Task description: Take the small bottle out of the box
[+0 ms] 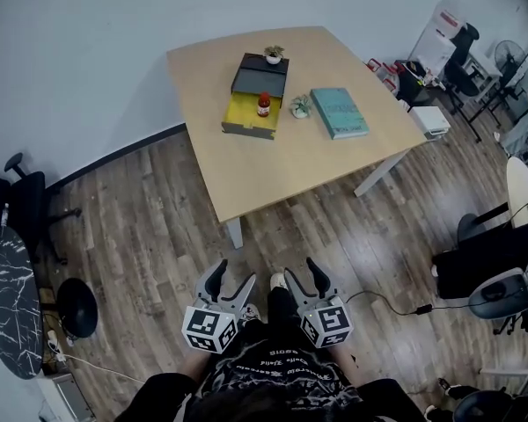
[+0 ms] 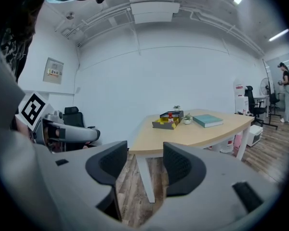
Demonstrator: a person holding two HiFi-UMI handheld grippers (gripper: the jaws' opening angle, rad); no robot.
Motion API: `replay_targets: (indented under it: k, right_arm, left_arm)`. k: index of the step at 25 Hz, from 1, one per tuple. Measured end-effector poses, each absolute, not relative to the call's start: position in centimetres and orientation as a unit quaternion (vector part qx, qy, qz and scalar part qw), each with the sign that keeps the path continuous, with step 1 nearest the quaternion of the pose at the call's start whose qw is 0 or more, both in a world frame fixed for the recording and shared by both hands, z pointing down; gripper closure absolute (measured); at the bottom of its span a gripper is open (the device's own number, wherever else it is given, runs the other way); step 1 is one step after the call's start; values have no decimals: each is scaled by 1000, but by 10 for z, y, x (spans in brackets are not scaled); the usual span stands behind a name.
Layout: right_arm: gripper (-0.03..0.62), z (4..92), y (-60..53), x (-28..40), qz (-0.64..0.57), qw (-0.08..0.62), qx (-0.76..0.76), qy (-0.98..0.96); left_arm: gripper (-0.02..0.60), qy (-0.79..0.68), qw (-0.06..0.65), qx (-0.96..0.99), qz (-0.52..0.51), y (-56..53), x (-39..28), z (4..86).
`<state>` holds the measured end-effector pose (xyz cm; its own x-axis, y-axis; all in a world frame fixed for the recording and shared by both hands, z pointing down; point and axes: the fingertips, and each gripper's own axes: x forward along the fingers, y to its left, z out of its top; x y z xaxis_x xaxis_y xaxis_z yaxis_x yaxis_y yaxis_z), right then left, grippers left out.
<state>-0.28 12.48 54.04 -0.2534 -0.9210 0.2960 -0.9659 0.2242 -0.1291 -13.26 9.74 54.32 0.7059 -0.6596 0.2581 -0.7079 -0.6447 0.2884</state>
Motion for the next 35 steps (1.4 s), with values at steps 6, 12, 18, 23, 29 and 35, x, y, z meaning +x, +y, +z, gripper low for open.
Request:
replay_targets:
  k: [6,12,18,23,29,35]
  right_arm:
    - [350,541,88,2,140,70,597,-787]
    - [350,536,27,17,132,59,586,-797]
    - [350,537,-43,34,136,68,561,-814]
    - [350,525,-103,57,123,74,544,-827]
    - [350,526,-155,85,125,76,525,-839]
    - [350,537,-196,108,131,81,500,-852]
  left_arm:
    - [282,-401,179,896,62,71,-133,543]
    - [283,-423,166,889,57,21,-123,536]
    - [283,-448,167,877,53,-42,-106,532]
    - [282,-466,163,868,62,-91,-84,531]
    - [283,-497,177,847,58,-139,-61,532]
    - [283,-525,181,830,59,-179,-40,539]
